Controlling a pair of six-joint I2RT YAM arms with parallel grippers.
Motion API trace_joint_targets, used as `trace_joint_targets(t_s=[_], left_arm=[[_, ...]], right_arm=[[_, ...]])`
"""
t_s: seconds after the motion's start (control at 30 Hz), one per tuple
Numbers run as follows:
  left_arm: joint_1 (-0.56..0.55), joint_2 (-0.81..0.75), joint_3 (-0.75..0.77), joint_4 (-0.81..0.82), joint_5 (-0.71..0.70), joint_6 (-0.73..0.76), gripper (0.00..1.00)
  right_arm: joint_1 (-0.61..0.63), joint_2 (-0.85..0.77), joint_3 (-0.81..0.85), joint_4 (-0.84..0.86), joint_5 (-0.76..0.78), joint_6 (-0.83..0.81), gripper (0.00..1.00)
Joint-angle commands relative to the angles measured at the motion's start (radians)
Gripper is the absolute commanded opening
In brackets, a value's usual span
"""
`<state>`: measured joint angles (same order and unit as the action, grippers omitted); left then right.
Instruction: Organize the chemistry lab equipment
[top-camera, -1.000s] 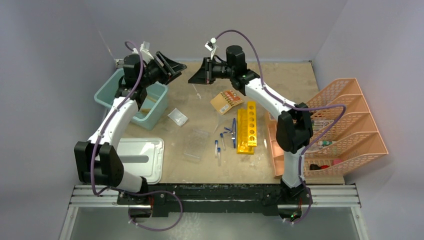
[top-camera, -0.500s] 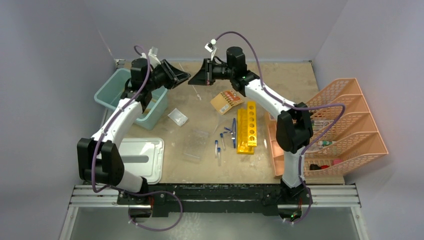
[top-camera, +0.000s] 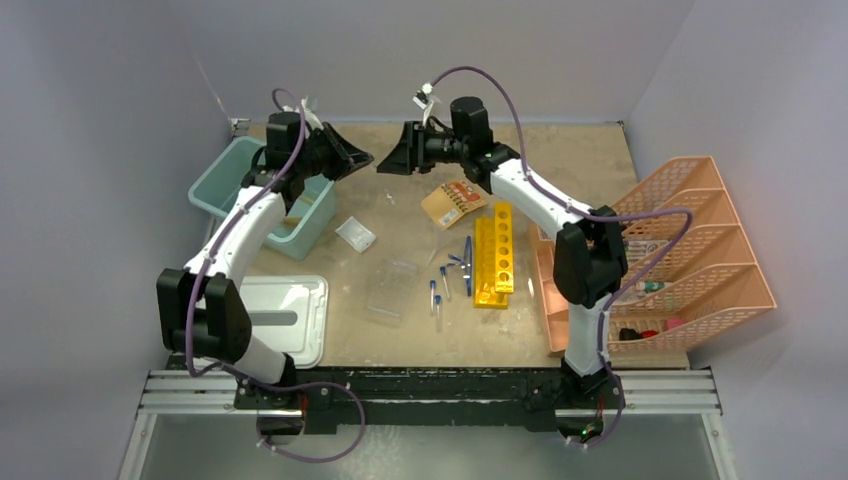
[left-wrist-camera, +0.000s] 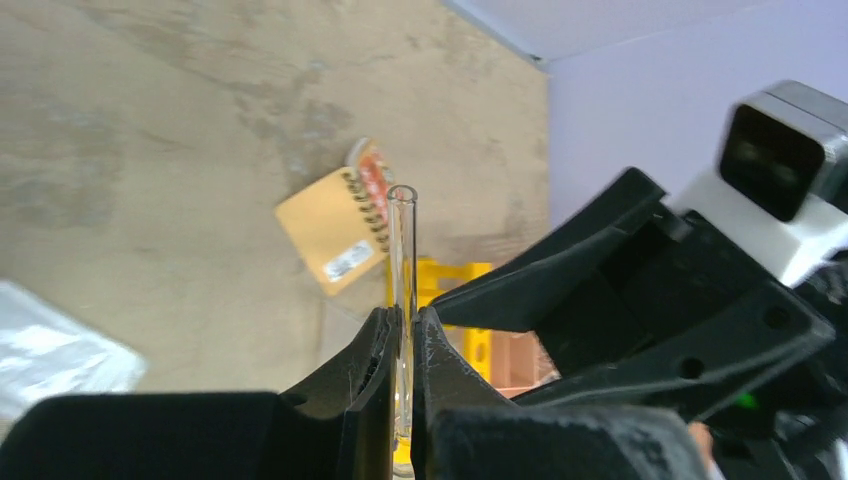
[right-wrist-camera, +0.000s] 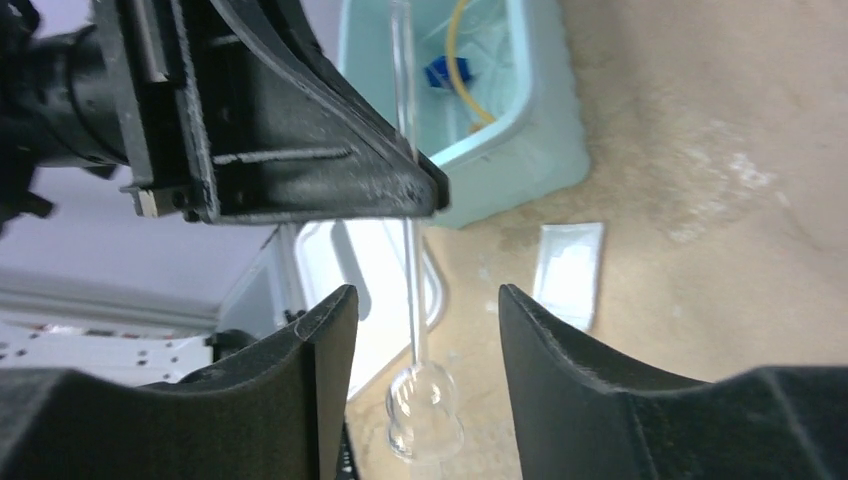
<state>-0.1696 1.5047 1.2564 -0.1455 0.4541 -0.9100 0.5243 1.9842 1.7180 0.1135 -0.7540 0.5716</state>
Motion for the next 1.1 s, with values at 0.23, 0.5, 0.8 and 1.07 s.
trace_joint_targets(t_s=[0.23, 0.5, 0.8, 1.07], left_arm=[[0.295, 0.055, 0.198, -0.516, -0.121, 0.154, 0.0], [0.479, 0.079, 0.253, -0.716, -0.192, 0.23, 0.0], [0.56, 0.193, 0.319, -0.767, -0.212, 0.248, 0.0], [0.557, 0.253, 0.298, -0.782, -0.383, 0.282, 0.0]], right_arm=[[-0.041, -0.144, 0.02, -0.21, 0.374, -0.201, 0.58], [-0.048, -0.154, -0.01, -0.246, 0.444, -0.225, 0.57], [-0.075, -0.176, -0.041, -0.26, 0.49, -0.246, 0.57], [-0.087, -0.156, -0.048, -0.249, 0.486, -0.244, 0.57]])
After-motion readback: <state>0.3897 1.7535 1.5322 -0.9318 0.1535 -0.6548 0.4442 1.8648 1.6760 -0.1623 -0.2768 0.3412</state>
